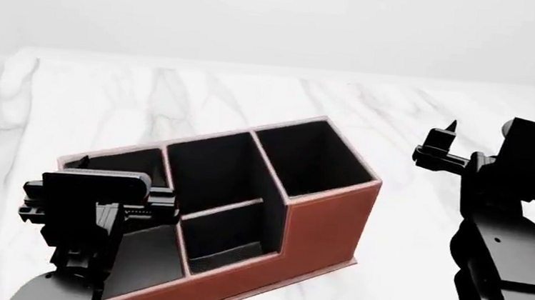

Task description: Pick up the book and place it in the left compartment of the caddy.

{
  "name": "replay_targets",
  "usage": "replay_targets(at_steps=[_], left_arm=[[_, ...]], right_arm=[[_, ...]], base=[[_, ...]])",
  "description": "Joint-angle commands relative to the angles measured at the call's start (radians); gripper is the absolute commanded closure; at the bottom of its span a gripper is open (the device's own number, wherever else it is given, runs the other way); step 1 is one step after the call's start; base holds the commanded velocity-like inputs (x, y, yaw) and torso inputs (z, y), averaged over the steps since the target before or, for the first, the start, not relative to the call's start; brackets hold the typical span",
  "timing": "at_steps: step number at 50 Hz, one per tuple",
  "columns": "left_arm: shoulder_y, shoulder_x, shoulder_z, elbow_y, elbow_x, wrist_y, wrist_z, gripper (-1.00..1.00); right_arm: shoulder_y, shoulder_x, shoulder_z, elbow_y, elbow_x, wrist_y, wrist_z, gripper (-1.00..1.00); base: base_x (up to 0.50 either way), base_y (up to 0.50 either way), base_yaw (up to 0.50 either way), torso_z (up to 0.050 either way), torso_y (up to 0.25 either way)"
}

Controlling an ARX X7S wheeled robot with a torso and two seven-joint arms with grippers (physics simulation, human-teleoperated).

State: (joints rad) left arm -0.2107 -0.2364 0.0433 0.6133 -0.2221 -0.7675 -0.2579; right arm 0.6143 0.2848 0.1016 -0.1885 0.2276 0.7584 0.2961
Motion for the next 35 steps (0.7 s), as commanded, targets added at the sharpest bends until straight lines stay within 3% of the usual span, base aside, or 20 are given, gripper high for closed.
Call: replay_targets(at_steps=[1, 7, 8, 11, 16, 19, 20, 22, 23, 25, 29, 35], left_arm=[[0.005, -0.003, 0.0, 0.005, -0.007, 0.0, -0.005, -1.0], [0.003, -0.004, -0.005, 0.018, -0.022, -0.007, -0.002, -1.0], [-0.008, 0.009, -0.038, 0.026, -0.08, -0.065, 0.017, -1.0], [-0.044, -0.033, 0.013, 0.095, -0.08, -0.176, 0.019, -1.0], [-0.206, -0.087, 0.006, 0.295, -0.225, -0.532, 0.076, -1.0], [-0.379, -0.056, -0.115, 0.407, -0.394, -0.8, 0.153, -1.0], [-0.402, -0.069, -0.166, 0.39, -0.524, -0.803, 0.101, -1.0], [-0.52, -0.184, -0.228, 0.225, -0.824, -0.801, -0.199, -1.0], [-0.609, -0.286, -0.147, 0.121, -0.974, -0.728, -0.349, -1.0], [-0.699, -0.368, -0.039, 0.065, -1.274, -0.662, -0.649, -1.0], [-0.805, -0.443, 0.057, -0.008, -1.869, -0.597, -0.735, -1.0], [-0.929, -0.479, 0.168, -0.075, -1.983, -0.624, -0.7, -1.0]], right_arm=[[-0.001, 0.002, -0.012, 0.006, -0.004, -0.006, 0.003, -1.0], [0.0, 0.004, -0.012, 0.001, 0.001, -0.001, 0.003, -1.0], [0.0, 0.004, -0.013, 0.001, 0.0, 0.0, 0.004, -1.0], [0.003, 0.006, -0.018, 0.0, -0.001, 0.003, 0.005, -1.0], [0.002, 0.01, -0.027, 0.008, -0.005, 0.003, 0.004, -1.0], [0.005, 0.01, -0.025, 0.008, 0.001, 0.009, 0.002, -1.0], [0.006, 0.01, -0.026, 0.008, 0.001, 0.009, 0.003, -1.0], [0.007, 0.01, -0.027, 0.01, 0.003, 0.01, 0.002, -1.0], [0.01, 0.01, -0.032, 0.014, 0.0, 0.009, 0.002, -1.0], [0.012, 0.01, -0.034, 0.014, 0.002, 0.01, 0.001, -1.0], [0.014, 0.012, -0.036, 0.013, 0.002, 0.012, 0.001, -1.0], [0.016, 0.015, -0.039, 0.017, 0.006, 0.011, -0.002, -1.0]], base=[[0.0, 0.0, 0.0, 0.0, 0.0], [0.0, 0.0, 0.0, 0.0, 0.0], [0.0, 0.0, 0.0, 0.0, 0.0], [0.0, 0.0, 0.0, 0.0, 0.0], [0.0, 0.0, 0.0, 0.0, 0.0], [0.0, 0.0, 0.0, 0.0, 0.0], [0.0, 0.0, 0.0, 0.0, 0.0], [0.0, 0.0, 0.0, 0.0, 0.0], [0.0, 0.0, 0.0, 0.0, 0.0], [0.0, 0.0, 0.0, 0.0, 0.0], [0.0, 0.0, 0.0, 0.0, 0.0], [0.0, 0.0, 0.0, 0.0, 0.0]])
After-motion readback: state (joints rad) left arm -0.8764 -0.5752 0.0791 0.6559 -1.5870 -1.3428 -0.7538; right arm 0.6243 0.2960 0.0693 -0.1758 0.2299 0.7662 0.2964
